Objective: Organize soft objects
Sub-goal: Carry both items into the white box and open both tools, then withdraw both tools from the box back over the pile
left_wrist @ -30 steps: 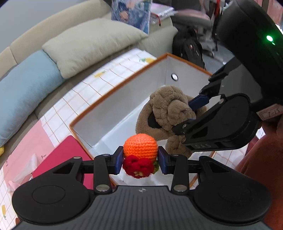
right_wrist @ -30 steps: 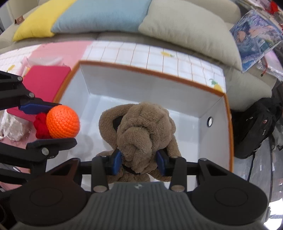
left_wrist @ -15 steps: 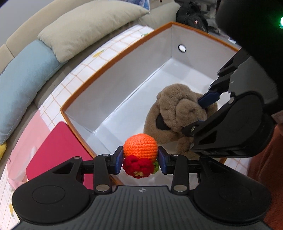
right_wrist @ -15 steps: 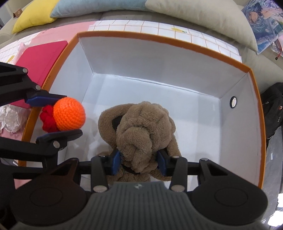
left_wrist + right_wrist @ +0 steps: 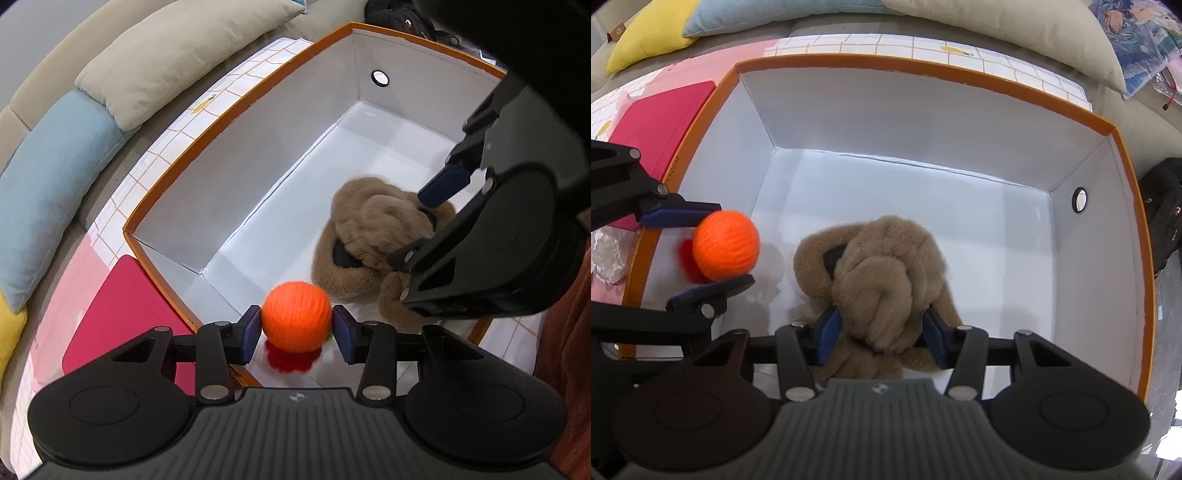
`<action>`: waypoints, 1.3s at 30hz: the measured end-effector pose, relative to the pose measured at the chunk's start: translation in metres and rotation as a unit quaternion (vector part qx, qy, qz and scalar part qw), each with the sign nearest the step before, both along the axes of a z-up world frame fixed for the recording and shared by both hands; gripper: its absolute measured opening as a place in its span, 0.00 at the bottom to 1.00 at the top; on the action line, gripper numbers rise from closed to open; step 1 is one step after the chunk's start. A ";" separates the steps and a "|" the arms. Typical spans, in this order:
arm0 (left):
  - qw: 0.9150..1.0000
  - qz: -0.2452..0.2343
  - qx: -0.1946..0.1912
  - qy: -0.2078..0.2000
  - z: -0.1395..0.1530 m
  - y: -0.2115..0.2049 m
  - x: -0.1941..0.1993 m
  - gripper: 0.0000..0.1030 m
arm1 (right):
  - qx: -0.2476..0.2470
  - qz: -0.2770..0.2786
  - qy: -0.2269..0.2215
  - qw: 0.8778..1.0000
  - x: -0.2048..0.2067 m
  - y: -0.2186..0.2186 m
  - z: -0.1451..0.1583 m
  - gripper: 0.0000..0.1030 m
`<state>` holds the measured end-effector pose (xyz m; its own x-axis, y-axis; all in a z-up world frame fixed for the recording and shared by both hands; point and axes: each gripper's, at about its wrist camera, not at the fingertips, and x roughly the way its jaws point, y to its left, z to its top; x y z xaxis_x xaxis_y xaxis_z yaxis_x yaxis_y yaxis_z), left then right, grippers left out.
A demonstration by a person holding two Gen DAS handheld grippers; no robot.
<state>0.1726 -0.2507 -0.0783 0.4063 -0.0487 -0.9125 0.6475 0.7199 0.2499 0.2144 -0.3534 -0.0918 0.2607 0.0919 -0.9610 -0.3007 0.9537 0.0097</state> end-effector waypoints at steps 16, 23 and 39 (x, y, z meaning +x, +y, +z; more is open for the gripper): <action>0.998 -0.013 -0.043 -0.042 0.023 0.006 -0.017 0.83 | -0.010 -0.029 -0.042 0.999 -0.010 -0.006 0.025 0.70; 0.991 0.001 -0.107 -0.086 0.060 0.028 -0.040 0.83 | -0.013 -0.052 -0.098 0.994 -0.030 -0.003 0.060 0.76; 0.969 0.107 -0.192 -0.115 0.080 0.147 -0.106 0.83 | 0.052 -0.100 -0.200 0.973 -0.107 0.068 0.096 0.78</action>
